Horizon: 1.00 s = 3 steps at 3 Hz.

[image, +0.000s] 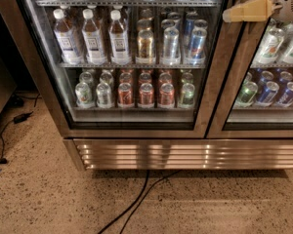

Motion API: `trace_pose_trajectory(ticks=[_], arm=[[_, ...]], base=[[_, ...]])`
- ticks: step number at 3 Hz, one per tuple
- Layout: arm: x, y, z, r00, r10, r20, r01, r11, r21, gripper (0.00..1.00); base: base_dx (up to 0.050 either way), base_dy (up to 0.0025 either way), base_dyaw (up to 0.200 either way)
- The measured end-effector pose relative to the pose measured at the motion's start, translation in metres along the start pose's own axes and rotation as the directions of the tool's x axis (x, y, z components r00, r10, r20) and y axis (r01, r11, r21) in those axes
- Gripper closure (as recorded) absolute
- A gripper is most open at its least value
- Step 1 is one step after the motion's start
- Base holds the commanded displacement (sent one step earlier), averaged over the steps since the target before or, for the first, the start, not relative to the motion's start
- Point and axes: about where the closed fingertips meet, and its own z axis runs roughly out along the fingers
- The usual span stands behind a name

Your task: Open left fridge door

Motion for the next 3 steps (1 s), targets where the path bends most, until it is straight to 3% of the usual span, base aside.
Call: trace_pose_trajectory(ticks=[1,3], arm=[[-0.0002,-0.0033,-0.0007,1.0,0.0,0.0,0.0,1.0,0.0,0.42],[-0.0004,-0.0048,-0.0018,1.0,0.0,0.0,0.0,1.0,0.0,0.42]], base=[[0.0,0.0,0.0],[0.0,0.0,0.0]])
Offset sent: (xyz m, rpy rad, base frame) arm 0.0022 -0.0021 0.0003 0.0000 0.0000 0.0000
